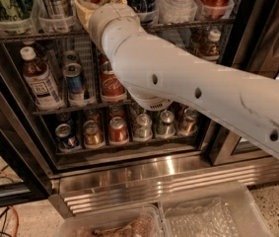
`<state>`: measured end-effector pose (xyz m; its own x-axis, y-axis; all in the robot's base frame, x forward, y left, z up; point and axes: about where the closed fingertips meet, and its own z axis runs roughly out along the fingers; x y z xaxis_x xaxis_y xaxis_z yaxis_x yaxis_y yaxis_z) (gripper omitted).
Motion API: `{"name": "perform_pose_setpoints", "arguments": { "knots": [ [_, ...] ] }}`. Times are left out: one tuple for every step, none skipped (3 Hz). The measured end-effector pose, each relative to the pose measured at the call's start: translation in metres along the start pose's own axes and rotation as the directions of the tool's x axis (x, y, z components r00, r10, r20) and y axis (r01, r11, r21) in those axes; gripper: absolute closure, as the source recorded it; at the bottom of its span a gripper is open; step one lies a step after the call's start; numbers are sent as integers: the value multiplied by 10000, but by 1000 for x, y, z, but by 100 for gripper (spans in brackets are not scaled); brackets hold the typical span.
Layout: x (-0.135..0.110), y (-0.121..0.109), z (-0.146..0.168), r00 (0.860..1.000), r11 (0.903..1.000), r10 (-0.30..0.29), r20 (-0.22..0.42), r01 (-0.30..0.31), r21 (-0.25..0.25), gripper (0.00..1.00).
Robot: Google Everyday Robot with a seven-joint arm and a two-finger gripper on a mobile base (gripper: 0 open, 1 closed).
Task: Pick 7up can from top shelf of fridge
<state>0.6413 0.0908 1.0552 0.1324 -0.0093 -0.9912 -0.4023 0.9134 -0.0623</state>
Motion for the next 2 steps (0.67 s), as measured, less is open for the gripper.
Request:
{"name": "perform_pose_setpoints", "arguments": {
  "knots": [
    [-3, 0, 0, 10000, 10000, -1, 0, 1, 0, 100],
    [-6, -5, -1, 9997, 9997, -227, -47, 227, -64, 100]
  ]
}}
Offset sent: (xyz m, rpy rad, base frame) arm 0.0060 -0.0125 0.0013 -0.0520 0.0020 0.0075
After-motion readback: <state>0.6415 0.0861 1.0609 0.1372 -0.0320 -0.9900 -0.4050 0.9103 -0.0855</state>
